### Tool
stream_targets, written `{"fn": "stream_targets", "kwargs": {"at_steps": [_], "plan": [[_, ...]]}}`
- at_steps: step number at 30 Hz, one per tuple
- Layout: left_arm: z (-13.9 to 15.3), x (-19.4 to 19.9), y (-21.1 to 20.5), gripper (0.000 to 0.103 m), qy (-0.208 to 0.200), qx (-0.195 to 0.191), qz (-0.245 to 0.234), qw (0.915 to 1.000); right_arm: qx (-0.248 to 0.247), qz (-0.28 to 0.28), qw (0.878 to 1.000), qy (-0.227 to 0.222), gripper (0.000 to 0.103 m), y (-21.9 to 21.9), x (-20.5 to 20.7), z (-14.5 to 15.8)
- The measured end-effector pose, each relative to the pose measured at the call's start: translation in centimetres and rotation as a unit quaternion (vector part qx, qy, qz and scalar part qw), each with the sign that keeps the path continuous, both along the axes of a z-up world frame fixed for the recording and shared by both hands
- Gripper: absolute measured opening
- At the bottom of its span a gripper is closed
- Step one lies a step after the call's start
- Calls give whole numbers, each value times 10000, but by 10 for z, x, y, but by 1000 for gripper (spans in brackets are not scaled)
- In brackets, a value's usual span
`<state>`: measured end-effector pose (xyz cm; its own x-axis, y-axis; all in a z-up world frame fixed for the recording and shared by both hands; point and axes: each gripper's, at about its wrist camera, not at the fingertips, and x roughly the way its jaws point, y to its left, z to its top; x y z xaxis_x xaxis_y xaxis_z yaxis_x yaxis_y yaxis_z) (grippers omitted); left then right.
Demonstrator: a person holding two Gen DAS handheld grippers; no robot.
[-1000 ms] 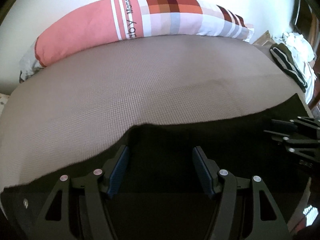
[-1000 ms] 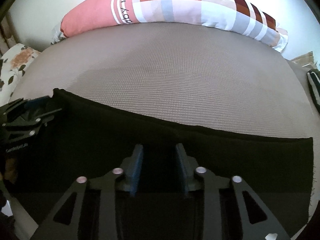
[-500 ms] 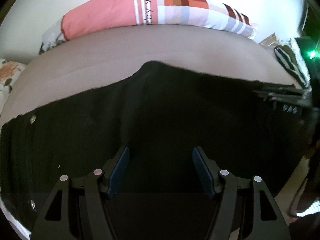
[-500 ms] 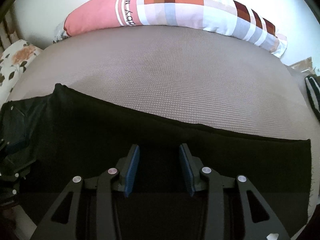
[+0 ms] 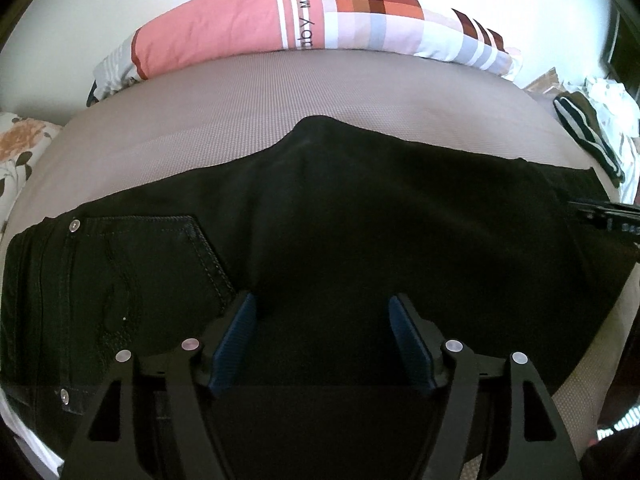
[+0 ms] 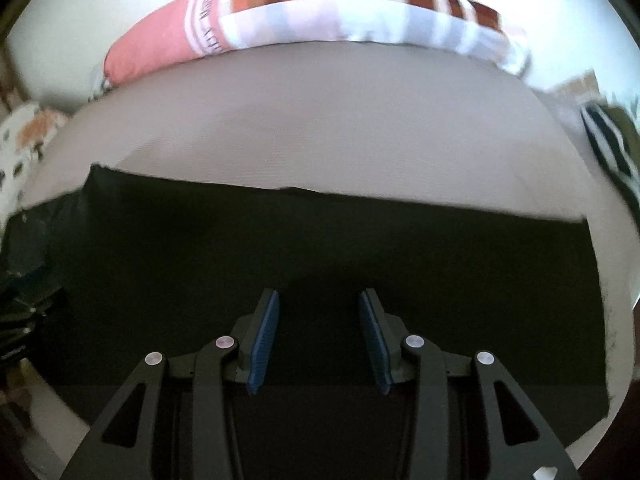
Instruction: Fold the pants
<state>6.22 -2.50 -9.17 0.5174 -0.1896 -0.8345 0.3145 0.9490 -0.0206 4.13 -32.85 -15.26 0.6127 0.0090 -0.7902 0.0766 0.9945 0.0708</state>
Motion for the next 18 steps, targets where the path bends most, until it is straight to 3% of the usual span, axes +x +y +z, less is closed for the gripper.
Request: {"fn": "stream_targets", "kwargs": {"at_steps": [6,14,18], "plan": [[-1,0,-4,77,41,69,6,10000,747,-352,9965,82,40,-73,-24,9],[-2,3,-6,80,152,69,101,9998,1664,-1186,9789,71,41,-192,-52,10],[-1,5,-8,82,184,86,142,9997,2019,-1395,9694,89,41,-232,-60,5]]}}
